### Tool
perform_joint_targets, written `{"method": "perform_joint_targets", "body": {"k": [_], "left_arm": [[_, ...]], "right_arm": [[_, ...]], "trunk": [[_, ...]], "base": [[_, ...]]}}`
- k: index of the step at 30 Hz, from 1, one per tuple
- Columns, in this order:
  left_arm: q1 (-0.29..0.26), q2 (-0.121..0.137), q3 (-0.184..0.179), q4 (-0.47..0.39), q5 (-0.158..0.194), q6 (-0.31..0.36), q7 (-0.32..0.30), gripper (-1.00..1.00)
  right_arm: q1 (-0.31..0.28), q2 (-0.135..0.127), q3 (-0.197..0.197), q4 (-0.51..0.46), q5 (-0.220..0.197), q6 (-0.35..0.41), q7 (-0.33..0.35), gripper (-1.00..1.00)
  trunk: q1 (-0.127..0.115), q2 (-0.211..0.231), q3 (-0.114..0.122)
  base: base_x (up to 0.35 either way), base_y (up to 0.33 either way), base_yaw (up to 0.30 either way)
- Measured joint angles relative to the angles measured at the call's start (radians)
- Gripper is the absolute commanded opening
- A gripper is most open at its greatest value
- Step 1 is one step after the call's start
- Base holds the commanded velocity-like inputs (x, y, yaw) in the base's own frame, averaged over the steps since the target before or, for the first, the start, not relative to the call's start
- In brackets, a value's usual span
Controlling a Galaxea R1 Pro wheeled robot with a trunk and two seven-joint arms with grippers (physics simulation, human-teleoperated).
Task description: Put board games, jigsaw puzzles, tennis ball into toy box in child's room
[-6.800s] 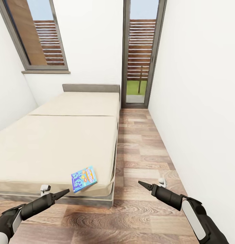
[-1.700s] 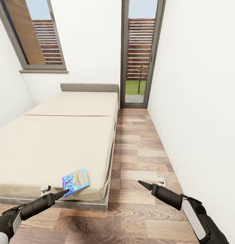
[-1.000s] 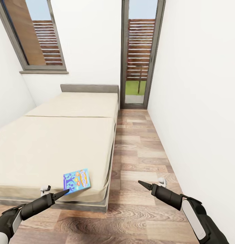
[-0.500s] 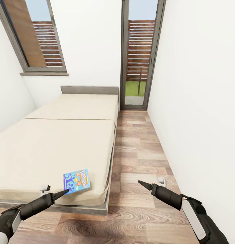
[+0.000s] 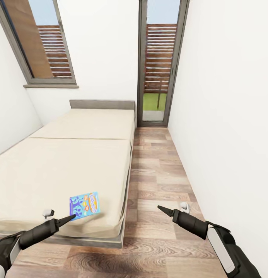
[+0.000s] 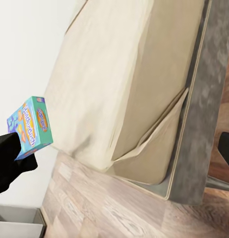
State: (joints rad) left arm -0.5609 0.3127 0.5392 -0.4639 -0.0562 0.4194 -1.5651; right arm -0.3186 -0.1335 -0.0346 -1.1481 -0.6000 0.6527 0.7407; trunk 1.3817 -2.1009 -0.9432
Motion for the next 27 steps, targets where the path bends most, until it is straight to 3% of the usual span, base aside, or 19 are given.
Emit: {"method": "perform_joint_targets", "body": {"k": [9,11,13,18,24,27], "left_arm": [[-0.001,0.036,-0.009,-0.124,-0.005,0.162,0.001,-1.0],[0.0,0.049,-0.012,-0.199,-0.004,0.242,0.001,-1.0],[0.0,0.056,-0.027,-0.234,-0.004,0.288,0.001,-1.0],[0.0,0.076,-0.12,-0.269,0.0,0.349,0.001,-1.0],[0.0,0.11,-0.148,-0.277,0.002,0.383,0.001,-1.0],[0.0,0.148,-0.152,-0.277,0.002,0.42,0.001,-1.0]], "right_arm": [[0.0,-0.001,-0.009,-0.001,-0.002,0.003,0.004,1.0],[0.0,-0.001,-0.01,-0.001,-0.003,0.001,0.004,1.0],[0.0,-0.001,-0.011,0.0,-0.002,-0.002,0.002,1.0],[0.0,-0.001,-0.014,0.009,-0.001,-0.004,0.0,1.0],[0.0,-0.003,-0.012,0.0,-0.004,-0.009,0.0,1.0],[0.0,-0.002,-0.013,-0.003,-0.009,-0.003,0.001,1.0]], "trunk": [[-0.035,0.063,0.028],[-0.042,0.077,0.035],[-0.05,0.091,0.041],[-0.069,0.126,0.056],[-0.092,0.168,0.075],[-0.104,0.189,0.085]], "base": [[0.0,0.0,0.0],[0.0,0.0,0.0],[0.0,0.0,0.0],[0.0,0.0,0.0],[0.0,0.0,0.0],[0.0,0.0,0.0]]}}
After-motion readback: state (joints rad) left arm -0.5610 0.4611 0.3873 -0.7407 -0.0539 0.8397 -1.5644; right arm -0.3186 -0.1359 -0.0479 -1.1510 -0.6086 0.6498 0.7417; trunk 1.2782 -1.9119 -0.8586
